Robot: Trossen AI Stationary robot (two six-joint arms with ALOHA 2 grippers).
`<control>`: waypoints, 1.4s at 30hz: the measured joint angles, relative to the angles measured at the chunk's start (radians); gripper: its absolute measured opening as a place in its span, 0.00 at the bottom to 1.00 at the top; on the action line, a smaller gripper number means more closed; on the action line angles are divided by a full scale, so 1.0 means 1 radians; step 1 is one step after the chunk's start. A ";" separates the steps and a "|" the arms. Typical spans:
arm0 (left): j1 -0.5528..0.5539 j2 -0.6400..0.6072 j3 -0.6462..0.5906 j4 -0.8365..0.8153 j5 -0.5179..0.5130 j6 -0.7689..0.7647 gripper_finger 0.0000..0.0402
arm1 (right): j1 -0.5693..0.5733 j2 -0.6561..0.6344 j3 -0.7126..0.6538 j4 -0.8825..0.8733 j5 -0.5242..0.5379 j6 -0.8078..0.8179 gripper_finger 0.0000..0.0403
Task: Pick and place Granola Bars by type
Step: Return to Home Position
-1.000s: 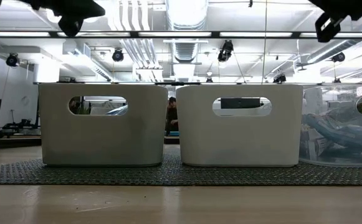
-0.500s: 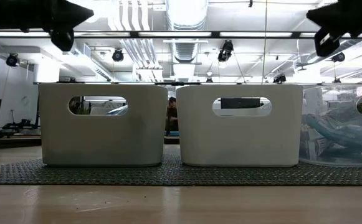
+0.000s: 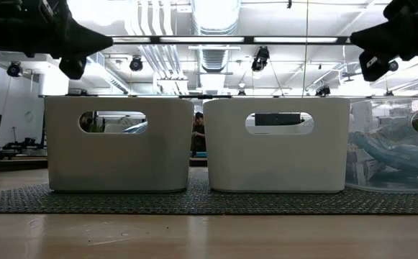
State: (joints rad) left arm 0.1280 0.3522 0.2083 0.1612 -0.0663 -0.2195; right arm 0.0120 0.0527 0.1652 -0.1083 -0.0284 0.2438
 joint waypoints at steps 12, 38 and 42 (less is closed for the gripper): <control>0.000 -0.097 -0.003 -0.087 -0.025 0.012 0.00 | 0.000 -0.053 -0.054 0.067 0.006 -0.016 0.02; 0.000 -0.220 -0.199 0.089 -0.035 0.018 0.00 | 0.000 -0.053 -0.075 0.095 0.032 -0.065 0.02; 0.000 -0.218 -0.199 0.082 -0.028 0.017 0.00 | 0.000 -0.052 -0.118 0.171 0.032 -0.065 0.02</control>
State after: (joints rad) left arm 0.1280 0.1341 0.0097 0.2432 -0.0948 -0.2024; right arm 0.0124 0.0002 0.0475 0.0626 0.0036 0.1791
